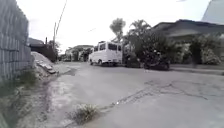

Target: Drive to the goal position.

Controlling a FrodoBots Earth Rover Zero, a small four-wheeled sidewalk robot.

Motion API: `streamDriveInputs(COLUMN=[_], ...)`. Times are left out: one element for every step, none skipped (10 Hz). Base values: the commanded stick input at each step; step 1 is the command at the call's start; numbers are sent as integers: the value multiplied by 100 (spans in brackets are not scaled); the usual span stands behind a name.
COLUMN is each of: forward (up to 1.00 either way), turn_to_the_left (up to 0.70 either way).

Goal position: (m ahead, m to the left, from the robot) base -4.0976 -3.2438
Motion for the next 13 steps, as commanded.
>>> streamDriveInputs(forward=[0, 0, 0, 0, 0, 0, 0, 0, 0, 0, 0, 0, 0], turn_to_the_left=[-57, -23, -6, 0, 0, 0, -4, -70, -70, -70, -70, -70, -70])
